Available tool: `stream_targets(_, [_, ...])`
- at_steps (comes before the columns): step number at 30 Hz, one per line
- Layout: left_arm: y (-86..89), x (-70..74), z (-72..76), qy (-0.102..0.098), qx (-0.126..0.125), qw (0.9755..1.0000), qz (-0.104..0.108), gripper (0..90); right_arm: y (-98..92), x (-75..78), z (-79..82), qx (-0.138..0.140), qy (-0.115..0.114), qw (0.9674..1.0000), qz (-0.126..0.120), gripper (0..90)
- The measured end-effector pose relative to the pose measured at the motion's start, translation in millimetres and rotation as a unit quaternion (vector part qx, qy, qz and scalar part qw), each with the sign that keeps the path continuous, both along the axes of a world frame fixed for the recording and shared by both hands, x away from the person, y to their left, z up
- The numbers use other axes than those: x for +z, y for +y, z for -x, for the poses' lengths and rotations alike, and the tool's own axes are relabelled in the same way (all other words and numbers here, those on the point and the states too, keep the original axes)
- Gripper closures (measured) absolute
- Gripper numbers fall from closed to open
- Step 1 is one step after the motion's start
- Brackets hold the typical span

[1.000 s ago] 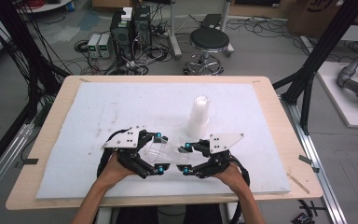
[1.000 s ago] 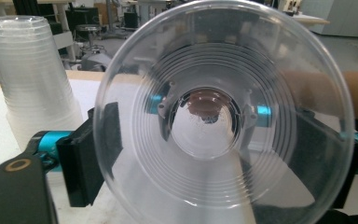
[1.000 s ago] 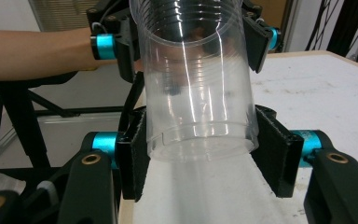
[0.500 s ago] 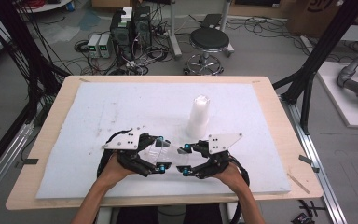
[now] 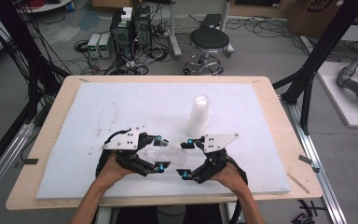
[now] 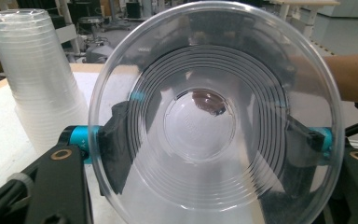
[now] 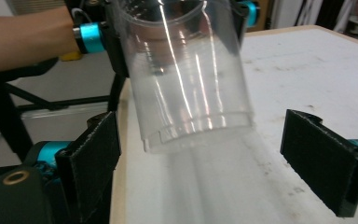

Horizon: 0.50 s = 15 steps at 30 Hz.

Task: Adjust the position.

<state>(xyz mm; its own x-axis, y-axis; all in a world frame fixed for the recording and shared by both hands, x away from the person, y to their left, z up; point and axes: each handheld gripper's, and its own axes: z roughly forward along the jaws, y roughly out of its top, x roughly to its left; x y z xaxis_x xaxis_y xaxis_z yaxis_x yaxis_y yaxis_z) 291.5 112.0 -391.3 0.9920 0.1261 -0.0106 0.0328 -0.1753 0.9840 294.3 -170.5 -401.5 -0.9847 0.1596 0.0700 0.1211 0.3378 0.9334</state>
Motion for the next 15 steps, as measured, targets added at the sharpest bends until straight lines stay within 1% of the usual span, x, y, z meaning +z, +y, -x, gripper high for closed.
stream_targets(1, [0.7, 1.6, -0.9, -0.005, 0.007, 0.9998, -0.018, 30.9, -1.2, 0.2, 0.5, -0.007, 0.000, 1.0000, 0.003, 12.2])
stream_targets(2, [0.7, 1.6, -0.9, -0.005, 0.007, 0.9998, -0.018, 30.8, -2.2, 0.1, 0.9, -0.012, 0.000, 0.9999, 0.005, 12.2])
stream_targets(3, [3.0, 5.3, -3.8, -0.008, 0.024, 0.9988, -0.043, 30.6, -4.7, -0.4, 0.8, -0.028, -0.005, 0.9995, 0.011, 12.2])
stream_targets(4, [3.0, 5.3, -3.8, -0.008, 0.024, 0.9988, -0.043, 30.6, -4.7, -0.4, 0.8, -0.028, -0.005, 0.9995, 0.011, 12.2])
stream_targets(5, [6.5, 10.8, -7.9, -0.008, 0.032, 0.9972, -0.067, 30.6, -9.8, -1.9, 1.2, -0.058, -0.011, 0.9979, 0.025, 12.2])
stream_targets(6, [6.5, 10.8, -7.9, -0.008, 0.032, 0.9972, -0.067, 30.6, -9.8, -1.9, 1.2, -0.058, -0.011, 0.9979, 0.025, 12.2])
stream_targets(7, [9.1, 15.8, -11.6, -0.008, 0.036, 0.9956, -0.086, 30.6, -16.5, -5.3, 0.5, -0.088, -0.013, 0.9956, 0.030, 12.2])
stream_targets(8, [9.1, 15.8, -11.6, -0.008, 0.036, 0.9956, -0.086, 30.6, -16.5, -5.3, 0.5, -0.088, -0.013, 0.9956, 0.030, 12.2])
stream_targets(9, [11.4, 21.3, -15.6, -0.009, 0.039, 0.9933, -0.108, 30.6, -24.2, -8.8, -0.3, -0.114, -0.010, 0.9928, 0.035, 12.2])
stream_targets(10, [11.4, 21.3, -15.6, -0.009, 0.039, 0.9933, -0.108, 30.7, -24.2, -8.8, -0.3, -0.114, -0.010, 0.9928, 0.035, 12.2])
stream_targets(11, [12.9, 27.0, -19.7, -0.009, 0.041, 0.9900, -0.134, 30.7, -31.3, -12.0, -0.9, -0.139, -0.010, 0.9895, 0.038, 12.2])
stream_targets(12, [13.4, 29.5, -22.0, -0.007, 0.043, 0.9880, -0.148, 30.7, -34.9, -13.3, -0.4, -0.151, -0.008, 0.9876, 0.041, 12.2])
stream_targets(13, [13.7, 32.0, -24.4, -0.006, 0.043, 0.9857, -0.163, 30.7, -38.2, -15.0, 0.0, -0.166, -0.009, 0.9850, 0.047, 12.2])
stream_targets(14, [13.7, 32.0, -24.4, -0.006, 0.043, 0.9857, -0.163, 30.7, -41.6, -16.9, 0.1, -0.177, -0.009, 0.9829, 0.049, 12.2])
stream_targets(15, [13.9, 36.0, -29.2, -0.004, 0.044, 0.9797, -0.195, 30.7, -45.4, -19.1, 0.3, -0.189, -0.007, 0.9804, 0.054, 12.2])
